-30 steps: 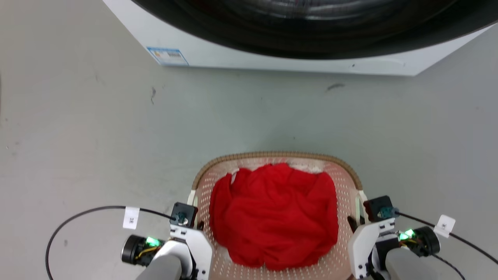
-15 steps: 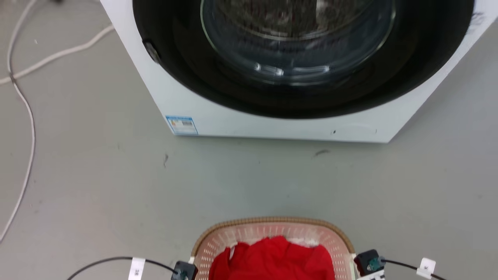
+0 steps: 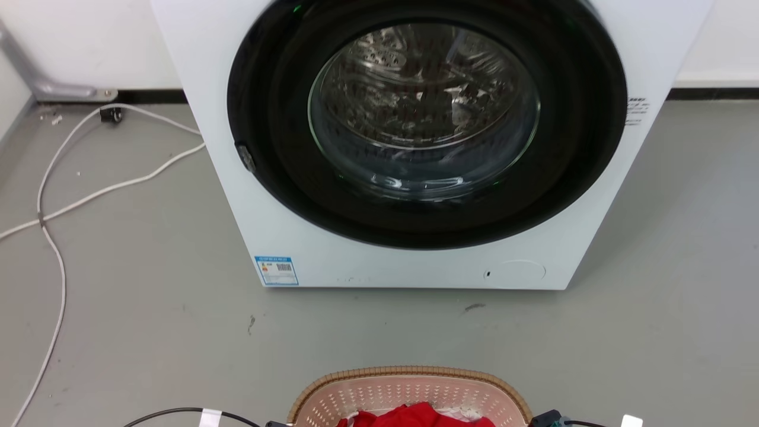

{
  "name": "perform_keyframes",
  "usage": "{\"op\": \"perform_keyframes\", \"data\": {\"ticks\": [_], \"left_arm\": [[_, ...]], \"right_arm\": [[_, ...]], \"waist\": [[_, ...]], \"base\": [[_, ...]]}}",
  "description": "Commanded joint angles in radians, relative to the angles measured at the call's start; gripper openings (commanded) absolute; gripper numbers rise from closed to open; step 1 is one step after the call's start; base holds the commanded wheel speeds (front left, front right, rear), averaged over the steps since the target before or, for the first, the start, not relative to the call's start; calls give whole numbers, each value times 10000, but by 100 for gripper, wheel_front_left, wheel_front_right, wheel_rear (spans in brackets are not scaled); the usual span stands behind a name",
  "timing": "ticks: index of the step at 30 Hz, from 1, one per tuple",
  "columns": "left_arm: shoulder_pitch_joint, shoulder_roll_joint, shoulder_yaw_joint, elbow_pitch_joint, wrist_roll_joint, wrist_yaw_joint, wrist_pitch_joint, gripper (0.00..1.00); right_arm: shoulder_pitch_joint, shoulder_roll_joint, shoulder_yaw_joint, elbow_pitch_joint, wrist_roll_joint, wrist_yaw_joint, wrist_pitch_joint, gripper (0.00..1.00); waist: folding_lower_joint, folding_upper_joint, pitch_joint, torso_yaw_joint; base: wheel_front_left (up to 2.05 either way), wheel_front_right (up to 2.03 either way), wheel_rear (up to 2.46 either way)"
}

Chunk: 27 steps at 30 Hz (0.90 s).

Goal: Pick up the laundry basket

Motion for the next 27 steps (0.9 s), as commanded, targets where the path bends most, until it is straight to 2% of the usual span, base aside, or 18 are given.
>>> {"op": "perform_keyframes", "data": {"ticks": [1,12,17,27], "left_arm": [[-109,56,-68,-80,-12,-62,-113,0],[42,123,-123,-75,-228,-155,450,0],[-29,167,-182,-66,-316,-242,999,0],[-146,219,-257,-53,-459,-285,1406,0]], "right_arm": [[22,20,195,11,41,49,52,0],[-179,-54,732,121,728,49,462,0],[-320,-95,1087,121,981,47,874,0],[-596,-253,1682,7,1497,41,1271,0]], "waist": [[3,-1,-326,-119],[3,-1,-962,-142],[3,-1,-1088,-118],[3,-1,-1176,-143]], "base": [[0,0,0],[0,0,0],[0,0,0],[0,0,0]]}}
